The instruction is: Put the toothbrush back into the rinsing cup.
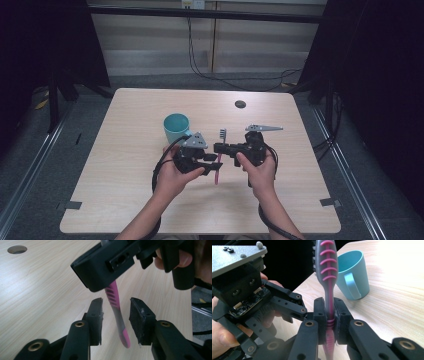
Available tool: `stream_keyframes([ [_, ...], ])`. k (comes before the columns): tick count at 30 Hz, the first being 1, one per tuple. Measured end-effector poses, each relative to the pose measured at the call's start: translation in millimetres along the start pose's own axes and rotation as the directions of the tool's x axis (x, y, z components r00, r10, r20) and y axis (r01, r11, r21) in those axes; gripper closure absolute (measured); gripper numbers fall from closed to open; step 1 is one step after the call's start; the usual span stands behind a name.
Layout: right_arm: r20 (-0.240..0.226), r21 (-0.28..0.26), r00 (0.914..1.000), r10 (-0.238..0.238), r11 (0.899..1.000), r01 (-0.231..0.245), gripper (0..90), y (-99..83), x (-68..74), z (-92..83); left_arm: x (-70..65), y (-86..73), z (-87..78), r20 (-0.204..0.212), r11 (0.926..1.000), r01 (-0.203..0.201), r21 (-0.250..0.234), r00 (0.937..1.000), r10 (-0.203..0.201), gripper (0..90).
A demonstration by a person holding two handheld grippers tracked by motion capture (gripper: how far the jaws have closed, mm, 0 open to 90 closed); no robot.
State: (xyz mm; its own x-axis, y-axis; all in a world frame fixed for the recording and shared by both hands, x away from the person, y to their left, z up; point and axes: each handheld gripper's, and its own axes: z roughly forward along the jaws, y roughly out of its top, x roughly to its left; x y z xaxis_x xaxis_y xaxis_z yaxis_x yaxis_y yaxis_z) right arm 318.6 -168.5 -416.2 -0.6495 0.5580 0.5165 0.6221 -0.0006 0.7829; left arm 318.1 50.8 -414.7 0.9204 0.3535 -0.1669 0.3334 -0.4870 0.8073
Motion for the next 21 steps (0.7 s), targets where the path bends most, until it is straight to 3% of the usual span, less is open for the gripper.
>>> stream_keyframes([
  [10,-0.016,-0.006,0.9999,-0.007,1.000,0.007,82.9,-1.2,4.3,4.1,0.5,-0.2,0.6,-0.004,0.9995,0.030,-0.006,0.9995,-0.030,76.1],
  [18,-0.030,-0.015,0.9995,-0.003,1.000,0.002,82.7,-1.5,4.7,2.1,3.7,0.3,-2.5,0.010,0.9970,0.077,-0.005,0.9970,-0.077,80.7],
  [21,-0.039,-0.021,0.9992,0.004,1.000,-0.005,77.7,-1.8,4.8,1.6,3.5,0.7,-3.5,0.007,0.9966,0.083,0.002,0.9965,-0.083,81.3],
])
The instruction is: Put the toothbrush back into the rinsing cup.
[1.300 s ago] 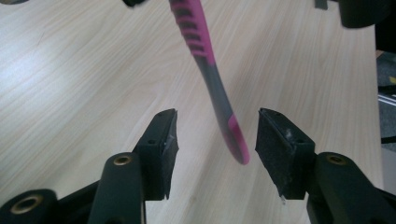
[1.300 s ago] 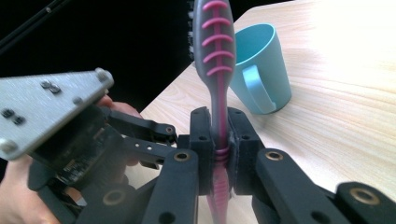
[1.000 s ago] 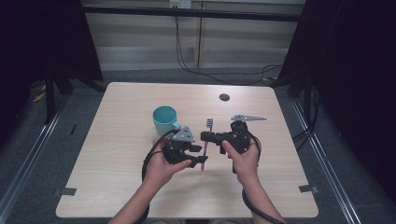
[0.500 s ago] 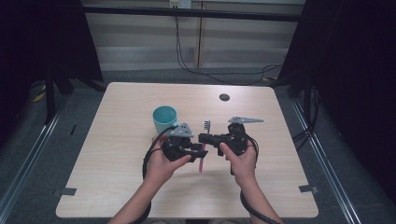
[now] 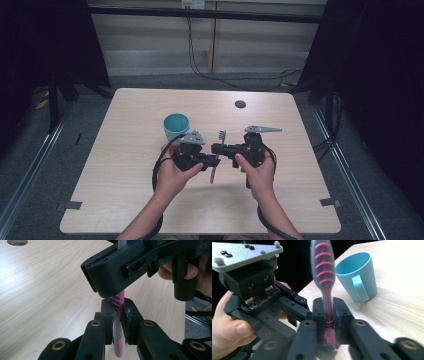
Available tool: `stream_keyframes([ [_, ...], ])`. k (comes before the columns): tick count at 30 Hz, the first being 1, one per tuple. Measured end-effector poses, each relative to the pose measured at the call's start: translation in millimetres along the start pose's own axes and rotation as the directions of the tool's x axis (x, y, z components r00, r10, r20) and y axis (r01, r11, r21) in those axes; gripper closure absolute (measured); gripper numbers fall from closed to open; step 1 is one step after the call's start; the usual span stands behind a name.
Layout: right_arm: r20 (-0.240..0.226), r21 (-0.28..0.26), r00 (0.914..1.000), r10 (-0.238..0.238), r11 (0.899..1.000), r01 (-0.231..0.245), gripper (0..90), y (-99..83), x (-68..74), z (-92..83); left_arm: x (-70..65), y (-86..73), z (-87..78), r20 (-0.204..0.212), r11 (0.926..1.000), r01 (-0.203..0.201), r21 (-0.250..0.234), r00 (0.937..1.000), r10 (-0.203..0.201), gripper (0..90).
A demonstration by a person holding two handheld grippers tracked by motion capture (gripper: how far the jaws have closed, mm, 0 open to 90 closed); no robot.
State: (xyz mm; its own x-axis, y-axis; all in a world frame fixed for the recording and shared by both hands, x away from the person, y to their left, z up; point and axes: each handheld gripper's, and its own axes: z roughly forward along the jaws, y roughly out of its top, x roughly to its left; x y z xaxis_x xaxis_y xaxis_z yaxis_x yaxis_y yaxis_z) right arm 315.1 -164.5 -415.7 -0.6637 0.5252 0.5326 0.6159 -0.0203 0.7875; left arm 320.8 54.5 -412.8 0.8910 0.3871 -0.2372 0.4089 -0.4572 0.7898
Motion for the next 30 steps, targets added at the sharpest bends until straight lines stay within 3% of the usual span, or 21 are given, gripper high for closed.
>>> stream_keyframes([
  [3,0.033,-0.013,0.9994,-0.006,1.000,0.006,59.7,-0.2,1.5,-2.3,2.3,-1.4,-1.8,-0.008,0.9999,0.013,-0.001,0.9999,-0.013,81.4],
  [7,0.057,-0.028,0.9975,-0.042,0.999,0.044,50.9,-1.2,2.6,-10.8,9.2,-4.2,-6.9,-0.024,0.9996,0.028,0.000,0.9993,-0.028,81.5],
  [12,0.102,-0.010,0.9897,-0.100,0.995,0.102,49.7,-3.5,1.8,-20.2,17.0,-3.6,-15.4,-0.045,0.9989,0.043,-0.015,0.9980,-0.044,81.5],
  [17,0.093,0.068,0.9846,-0.148,0.987,0.142,48.6,-13.8,1.8,-12.4,19.7,1.0,-20.1,-0.050,0.9980,0.052,-0.036,0.9973,-0.053,81.5],
  [20,0.078,0.117,0.9803,-0.182,0.978,0.172,48.6,-21.1,3.9,-1.9,19.5,2.9,-20.6,-0.043,0.9970,0.061,-0.048,0.9971,-0.063,81.5],
  [24,0.075,0.141,0.9788,-0.190,0.974,0.179,48.7,-28.9,4.6,10.8,18.3,5.1,-20.0,-0.043,0.9964,0.063,-0.057,0.9969,-0.066,81.5],
  [30,0.054,0.143,0.9831,-0.175,0.976,0.166,54.5,-32.9,4.0,20.4,15.0,7.0,-17.6,-0.031,0.9943,0.072,-0.078,0.9967,-0.075,81.5],
])
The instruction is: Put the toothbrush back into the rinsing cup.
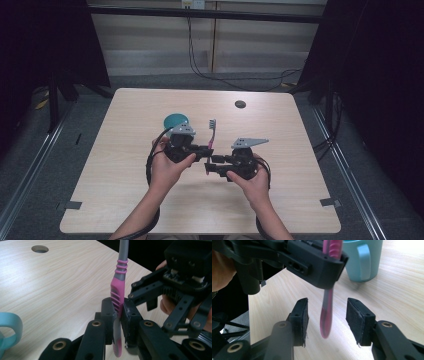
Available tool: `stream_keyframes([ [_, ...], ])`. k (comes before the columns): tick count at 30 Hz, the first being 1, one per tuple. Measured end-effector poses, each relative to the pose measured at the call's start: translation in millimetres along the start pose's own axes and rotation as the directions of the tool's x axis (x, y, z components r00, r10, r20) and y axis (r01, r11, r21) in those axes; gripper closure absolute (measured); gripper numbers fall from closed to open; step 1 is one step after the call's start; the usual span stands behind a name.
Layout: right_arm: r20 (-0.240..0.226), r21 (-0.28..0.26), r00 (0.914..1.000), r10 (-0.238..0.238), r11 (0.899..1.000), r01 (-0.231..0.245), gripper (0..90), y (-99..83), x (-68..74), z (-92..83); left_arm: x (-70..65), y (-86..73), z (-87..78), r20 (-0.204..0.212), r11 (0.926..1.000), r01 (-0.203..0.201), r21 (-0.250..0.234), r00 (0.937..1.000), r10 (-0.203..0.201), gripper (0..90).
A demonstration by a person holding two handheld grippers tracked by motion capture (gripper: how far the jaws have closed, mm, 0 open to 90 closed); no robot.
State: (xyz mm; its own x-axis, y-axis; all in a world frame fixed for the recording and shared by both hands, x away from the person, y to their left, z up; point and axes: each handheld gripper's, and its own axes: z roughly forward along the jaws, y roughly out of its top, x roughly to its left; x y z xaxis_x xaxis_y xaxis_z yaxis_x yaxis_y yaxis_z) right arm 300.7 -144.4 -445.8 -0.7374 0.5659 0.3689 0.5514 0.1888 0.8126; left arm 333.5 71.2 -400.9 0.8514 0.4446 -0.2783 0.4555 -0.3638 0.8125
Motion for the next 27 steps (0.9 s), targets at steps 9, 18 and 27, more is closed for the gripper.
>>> stream_keyframes([
  [9,0.001,0.004,0.9998,-0.020,1.000,0.020,80.2,-0.2,2.1,-0.3,-0.6,0.6,1.2,0.030,0.9983,0.055,-0.019,0.9981,-0.054,78.4],
  [18,0.020,0.032,0.9991,-0.036,0.999,0.036,80.2,-1.0,1.9,0.4,-3.7,13.8,-8.4,-0.004,0.9968,0.025,-0.075,0.9997,-0.025,71.6],
  [27,-0.004,0.027,0.9986,-0.052,0.998,0.052,79.7,-4.5,5.5,4.4,-7.6,18.7,-7.6,-0.018,0.9988,-0.018,-0.045,0.9997,0.017,80.6],
])
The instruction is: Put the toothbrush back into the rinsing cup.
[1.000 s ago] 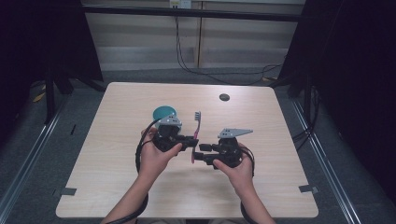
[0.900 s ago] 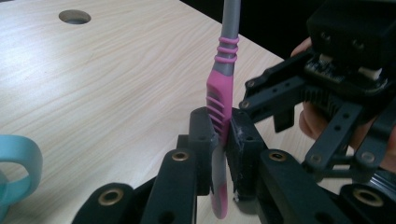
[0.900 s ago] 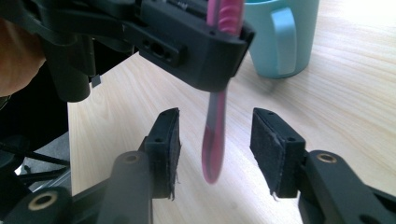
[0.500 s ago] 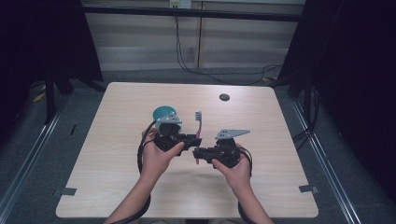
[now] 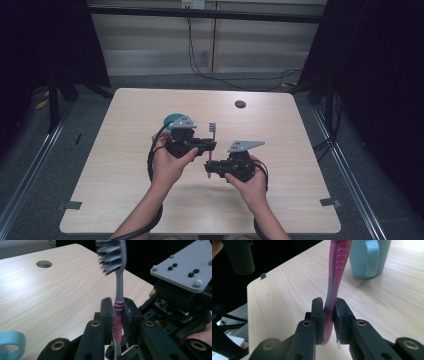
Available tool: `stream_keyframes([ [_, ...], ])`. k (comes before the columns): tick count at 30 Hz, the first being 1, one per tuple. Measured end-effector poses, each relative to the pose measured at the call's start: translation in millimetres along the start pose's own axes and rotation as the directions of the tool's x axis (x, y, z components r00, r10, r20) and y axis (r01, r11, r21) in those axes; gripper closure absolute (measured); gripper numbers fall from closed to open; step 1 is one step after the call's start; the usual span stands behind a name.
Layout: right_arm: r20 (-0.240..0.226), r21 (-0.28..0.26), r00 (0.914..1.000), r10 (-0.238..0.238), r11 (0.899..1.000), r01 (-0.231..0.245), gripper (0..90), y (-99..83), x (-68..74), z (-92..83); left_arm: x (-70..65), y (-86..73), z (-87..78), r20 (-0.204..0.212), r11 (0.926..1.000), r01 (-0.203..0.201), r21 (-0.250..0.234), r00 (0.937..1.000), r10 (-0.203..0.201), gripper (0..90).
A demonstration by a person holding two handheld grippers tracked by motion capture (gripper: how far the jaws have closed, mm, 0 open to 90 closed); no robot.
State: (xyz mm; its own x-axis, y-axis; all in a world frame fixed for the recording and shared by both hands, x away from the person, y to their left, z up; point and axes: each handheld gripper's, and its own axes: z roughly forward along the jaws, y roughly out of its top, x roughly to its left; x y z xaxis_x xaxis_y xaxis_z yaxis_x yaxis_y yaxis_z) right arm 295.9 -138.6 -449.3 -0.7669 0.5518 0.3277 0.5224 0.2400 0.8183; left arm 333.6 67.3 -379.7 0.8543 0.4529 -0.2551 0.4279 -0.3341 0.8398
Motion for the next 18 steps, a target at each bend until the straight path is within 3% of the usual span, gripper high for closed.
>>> stream_keyframes([
  [1,0.001,-0.002,1.0000,0.002,1.000,-0.002,78.4,-0.9,-0.1,-0.5,0.3,0.0,-0.4,0.003,1.0000,-0.002,0.002,1.0000,0.002,80.7],
  [4,0.018,-0.021,0.9997,0.018,1.000,-0.017,53.4,-2.8,-2.2,-2.6,1.7,0.3,-3.1,-0.004,1.0000,-0.008,0.005,1.0000,0.008,80.8],
  [8,0.073,-0.006,0.9973,0.009,1.000,-0.008,34.4,-8.6,-6.5,-7.8,3.8,1.0,-9.9,-0.027,0.9999,-0.015,-0.006,0.9995,0.015,80.8],
  [14,0.154,0.053,0.9881,-0.008,0.999,0.000,26.1,-21.1,-16.9,-18.4,8.5,2.2,-19.5,-0.053,0.9997,-0.024,-0.008,0.9983,0.023,80.9],
  [18,0.234,0.131,0.9699,-0.067,0.991,0.037,22.6,-32.9,-20.3,-23.0,11.5,3.4,-23.3,-0.062,0.9997,-0.023,-0.006,0.9978,0.022,80.8],
])
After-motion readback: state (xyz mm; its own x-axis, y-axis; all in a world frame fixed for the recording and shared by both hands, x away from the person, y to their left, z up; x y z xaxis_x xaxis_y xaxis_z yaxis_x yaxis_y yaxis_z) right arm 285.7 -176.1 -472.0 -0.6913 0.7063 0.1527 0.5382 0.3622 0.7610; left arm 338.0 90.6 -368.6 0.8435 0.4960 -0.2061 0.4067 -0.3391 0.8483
